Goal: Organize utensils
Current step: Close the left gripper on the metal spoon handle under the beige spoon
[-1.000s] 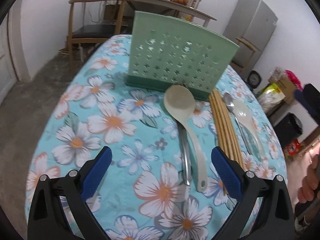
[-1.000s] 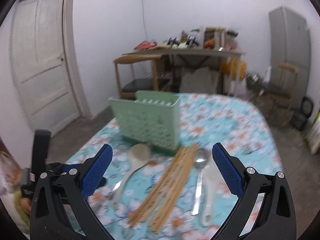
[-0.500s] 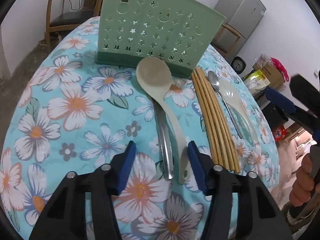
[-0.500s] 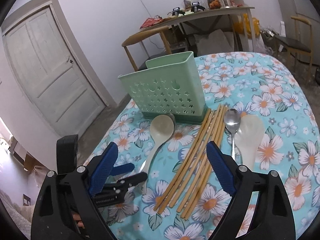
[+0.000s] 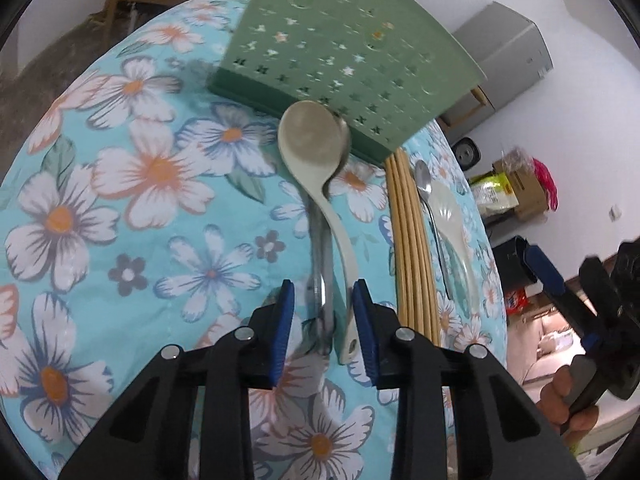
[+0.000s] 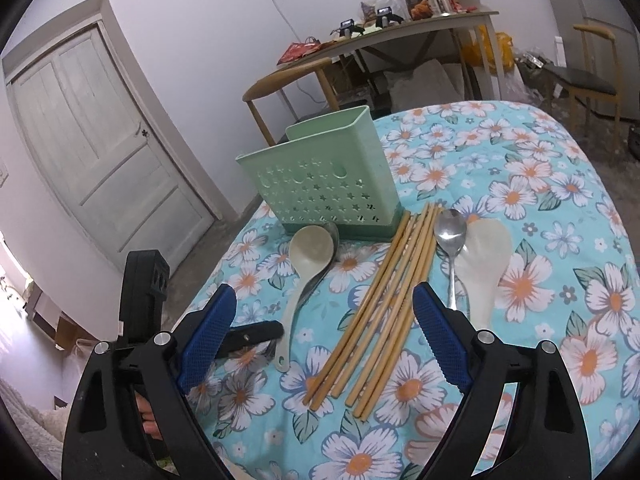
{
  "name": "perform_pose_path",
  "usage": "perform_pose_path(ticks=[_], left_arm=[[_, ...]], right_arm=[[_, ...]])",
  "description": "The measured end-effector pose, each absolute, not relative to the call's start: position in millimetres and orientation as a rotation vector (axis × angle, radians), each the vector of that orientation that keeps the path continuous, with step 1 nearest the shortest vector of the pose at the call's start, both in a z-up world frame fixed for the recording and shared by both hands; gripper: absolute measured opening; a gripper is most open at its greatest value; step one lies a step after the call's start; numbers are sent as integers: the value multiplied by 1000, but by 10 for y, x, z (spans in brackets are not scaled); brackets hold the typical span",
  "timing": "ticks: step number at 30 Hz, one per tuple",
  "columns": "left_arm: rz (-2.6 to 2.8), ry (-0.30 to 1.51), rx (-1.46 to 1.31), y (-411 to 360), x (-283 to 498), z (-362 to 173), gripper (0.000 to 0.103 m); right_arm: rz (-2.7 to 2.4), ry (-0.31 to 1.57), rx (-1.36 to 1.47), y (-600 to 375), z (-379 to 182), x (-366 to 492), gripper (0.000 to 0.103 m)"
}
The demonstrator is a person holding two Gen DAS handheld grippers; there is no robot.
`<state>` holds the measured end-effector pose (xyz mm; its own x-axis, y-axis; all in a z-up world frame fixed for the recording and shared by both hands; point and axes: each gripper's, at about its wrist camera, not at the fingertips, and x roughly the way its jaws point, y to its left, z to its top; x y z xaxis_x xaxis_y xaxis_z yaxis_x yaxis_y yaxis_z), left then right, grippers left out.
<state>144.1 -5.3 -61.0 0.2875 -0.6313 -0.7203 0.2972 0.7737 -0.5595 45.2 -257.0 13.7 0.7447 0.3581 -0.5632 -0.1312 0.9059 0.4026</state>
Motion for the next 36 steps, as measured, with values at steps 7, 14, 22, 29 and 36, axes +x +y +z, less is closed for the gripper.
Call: perform_pose_path(ticks=[7,14,22,29,36], left_arm=[[-657,1138,-262,-263,1444,-616,25],[-691,1155,-282,-356,1438,-616,15],[-669,1097,-325,-120,1357,-457,15],[-632,1149,-272,-178,1389,-592,15],[-646,1166,-270,-270,1428,-654,15]], right_arm=[[270,672,359,-2573,157,379,85],[260,655,340,-2567,210,281,85],[261,659,338,-2549,200,262,85],[264,653,313,-2486,223,237,85],[258,653,307,-2466,235,219,85]])
